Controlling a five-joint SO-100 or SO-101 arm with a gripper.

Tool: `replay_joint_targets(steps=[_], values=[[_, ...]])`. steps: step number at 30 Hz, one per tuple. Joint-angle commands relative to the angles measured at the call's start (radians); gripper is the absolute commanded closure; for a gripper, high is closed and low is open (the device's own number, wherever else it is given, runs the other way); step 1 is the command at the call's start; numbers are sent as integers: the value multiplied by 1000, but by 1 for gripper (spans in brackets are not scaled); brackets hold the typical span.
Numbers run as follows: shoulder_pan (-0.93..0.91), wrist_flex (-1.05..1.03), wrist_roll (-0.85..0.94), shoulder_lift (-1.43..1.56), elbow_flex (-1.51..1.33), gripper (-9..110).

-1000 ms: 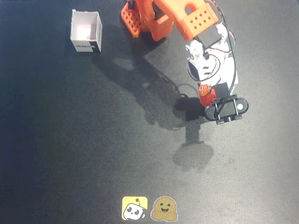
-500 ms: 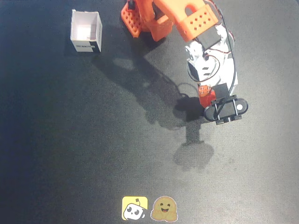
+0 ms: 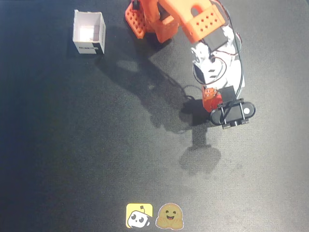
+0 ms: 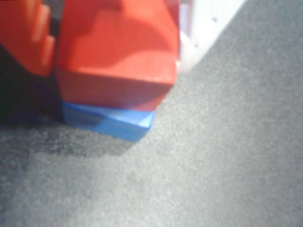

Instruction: Put the red cube on top of the blue cube.

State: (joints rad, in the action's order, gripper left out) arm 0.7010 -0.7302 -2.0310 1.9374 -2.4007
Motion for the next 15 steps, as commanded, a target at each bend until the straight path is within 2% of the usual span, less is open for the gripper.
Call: replay_joint_targets(steps=[1,15], values=[[-5,21,-8,32,0,82],[6,-25,-14,181,-12,82]])
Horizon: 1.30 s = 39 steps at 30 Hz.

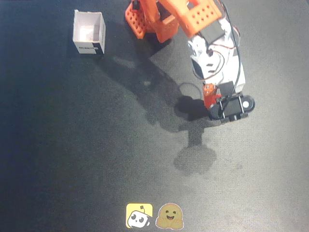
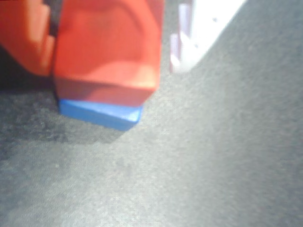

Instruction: Put the red cube on top of the blue cube.

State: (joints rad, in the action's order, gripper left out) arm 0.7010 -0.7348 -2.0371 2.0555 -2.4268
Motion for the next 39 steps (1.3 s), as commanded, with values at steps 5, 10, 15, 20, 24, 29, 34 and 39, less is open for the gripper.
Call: replay_joint_targets(steps=[5,10,15,20,24,29,34,39], values=[[5,-92,2,130,35,82],[-14,-210,43,193,89,82],[-52,-319,114,270,143,84],[-92,-411,156,304,213,91],[-130,-469,193,324,265,97],[-225,-528,290,348,313,101],[-385,-566,405,367,314,101],[-552,-584,528,353,302,101]])
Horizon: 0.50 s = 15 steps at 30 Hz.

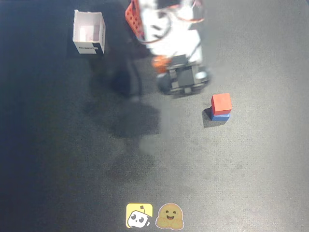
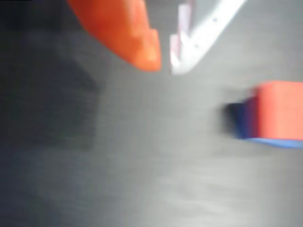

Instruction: Put the red cube on top of the blue cube.

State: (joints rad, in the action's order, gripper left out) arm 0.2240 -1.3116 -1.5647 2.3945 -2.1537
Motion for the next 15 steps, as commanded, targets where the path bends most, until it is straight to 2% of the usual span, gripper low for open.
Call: replay_joint_targets(steps=[1,6,15], values=[[-103,-8,72,12,25,101],[-176,12,78,28,-32,101],[-202,89,40,161,-232,101]])
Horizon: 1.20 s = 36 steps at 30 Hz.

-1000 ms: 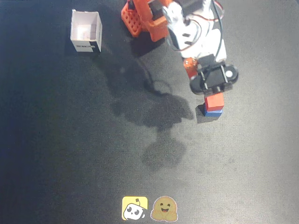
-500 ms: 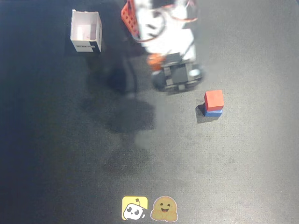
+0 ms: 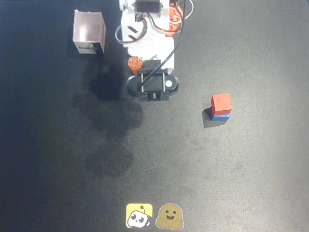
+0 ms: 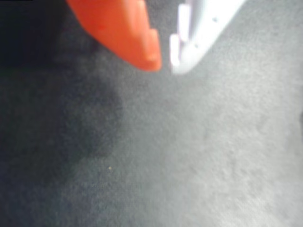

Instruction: Put the red cube on top of the blue cube.

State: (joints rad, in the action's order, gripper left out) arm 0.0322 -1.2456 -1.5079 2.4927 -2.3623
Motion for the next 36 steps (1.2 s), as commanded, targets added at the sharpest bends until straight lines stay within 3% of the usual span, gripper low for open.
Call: replay_joint_targets(steps=[1,21,36], values=[[-11,25,-25,91,-51,101],[-12,-15,-2,600,-433,101],[-14,-15,103,600,-511,101]])
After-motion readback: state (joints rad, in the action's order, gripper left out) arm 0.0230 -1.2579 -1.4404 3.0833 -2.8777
